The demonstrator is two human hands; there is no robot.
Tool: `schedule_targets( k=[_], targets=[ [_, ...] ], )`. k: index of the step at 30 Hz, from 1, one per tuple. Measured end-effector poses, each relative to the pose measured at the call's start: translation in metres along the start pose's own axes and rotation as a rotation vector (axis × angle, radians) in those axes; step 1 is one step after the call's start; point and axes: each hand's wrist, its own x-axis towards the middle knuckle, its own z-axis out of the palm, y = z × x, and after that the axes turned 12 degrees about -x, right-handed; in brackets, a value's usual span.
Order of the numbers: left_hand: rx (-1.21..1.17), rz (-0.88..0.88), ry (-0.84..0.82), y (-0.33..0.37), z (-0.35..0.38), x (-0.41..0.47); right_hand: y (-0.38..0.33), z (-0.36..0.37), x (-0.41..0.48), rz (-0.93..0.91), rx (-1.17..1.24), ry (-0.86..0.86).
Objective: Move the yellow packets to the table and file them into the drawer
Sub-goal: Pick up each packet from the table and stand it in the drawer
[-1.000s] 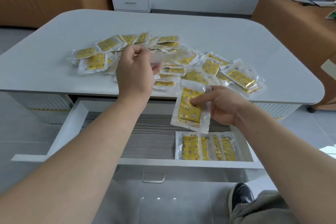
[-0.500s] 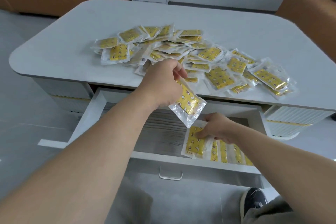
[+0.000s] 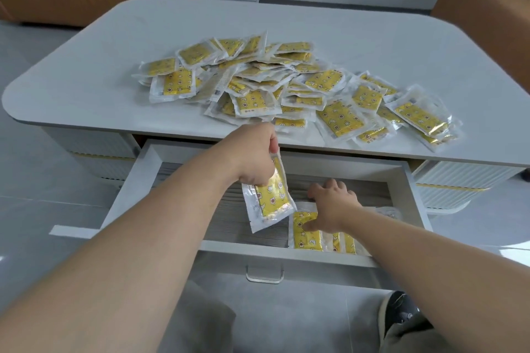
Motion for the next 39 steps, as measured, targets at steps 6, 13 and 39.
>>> schedule_targets(
  k=[6,13,39],
  targets=[
    [0.060,-0.037,-0.130,0.001,0.011,0.007,0.000,-0.012,-0.008,-0.033,-0.038,-0.009],
    [0.137,-0.046,-0.223,-0.006,0.052,0.027,0.018,-0.031,-0.024,-0.071,-0.003,-0.026],
    [-0.505,-0.643,-0.160,-0.023,0.097,0.062,0.080,-0.030,-0.039,-0.057,0.061,-0.044]
  ],
)
